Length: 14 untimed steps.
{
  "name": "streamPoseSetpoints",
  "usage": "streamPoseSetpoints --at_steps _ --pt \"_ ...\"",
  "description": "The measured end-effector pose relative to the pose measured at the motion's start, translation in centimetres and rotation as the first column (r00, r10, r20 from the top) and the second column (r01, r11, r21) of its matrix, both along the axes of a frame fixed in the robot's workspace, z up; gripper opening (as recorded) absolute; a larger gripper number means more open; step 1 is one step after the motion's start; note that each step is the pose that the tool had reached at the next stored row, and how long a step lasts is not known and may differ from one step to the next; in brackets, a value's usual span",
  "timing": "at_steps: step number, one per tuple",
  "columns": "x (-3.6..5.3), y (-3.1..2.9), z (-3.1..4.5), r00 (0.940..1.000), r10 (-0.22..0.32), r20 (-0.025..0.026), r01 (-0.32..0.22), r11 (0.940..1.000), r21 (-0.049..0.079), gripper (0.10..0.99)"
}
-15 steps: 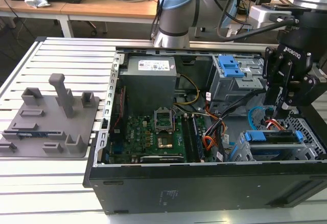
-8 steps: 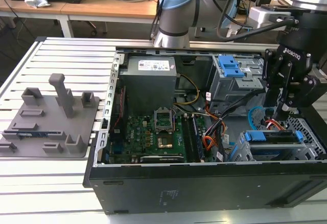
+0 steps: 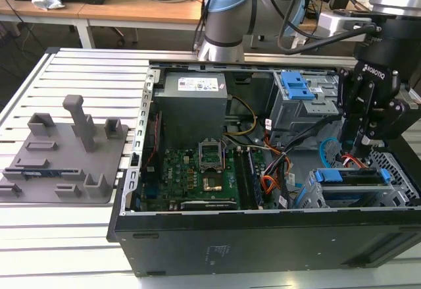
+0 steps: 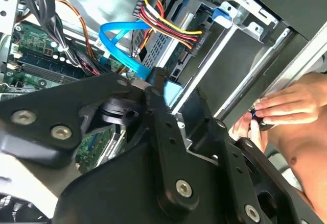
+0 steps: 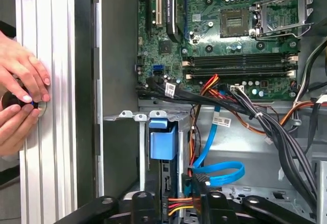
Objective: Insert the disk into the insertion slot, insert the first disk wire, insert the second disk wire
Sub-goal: 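Insert the second disk wire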
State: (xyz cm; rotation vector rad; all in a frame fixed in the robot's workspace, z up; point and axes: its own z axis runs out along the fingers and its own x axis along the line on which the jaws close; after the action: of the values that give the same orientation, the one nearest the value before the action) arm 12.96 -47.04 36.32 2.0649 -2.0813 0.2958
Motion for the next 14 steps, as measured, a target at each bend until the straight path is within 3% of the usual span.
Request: streamPoseSetpoints --at_steps 8,9,10,14 --pt "-0.03 1.38 -0.20 1.0000 0.000 0.0000 0.000 1.0000 0.000 0.376" --pt "-0.03 1.43 -0.21 1.0000 0.000 0.0000 0.000 1.0000 0.000 0.376" --pt "-0.03 1.46 -0.25 1.0000 0.000 0.0000 0.000 1.0000 0.000 0.302" --pt "-0.03 1.50 -0.36 1.0000 0.000 0.0000 0.000 1.0000 -0.002 0.302"
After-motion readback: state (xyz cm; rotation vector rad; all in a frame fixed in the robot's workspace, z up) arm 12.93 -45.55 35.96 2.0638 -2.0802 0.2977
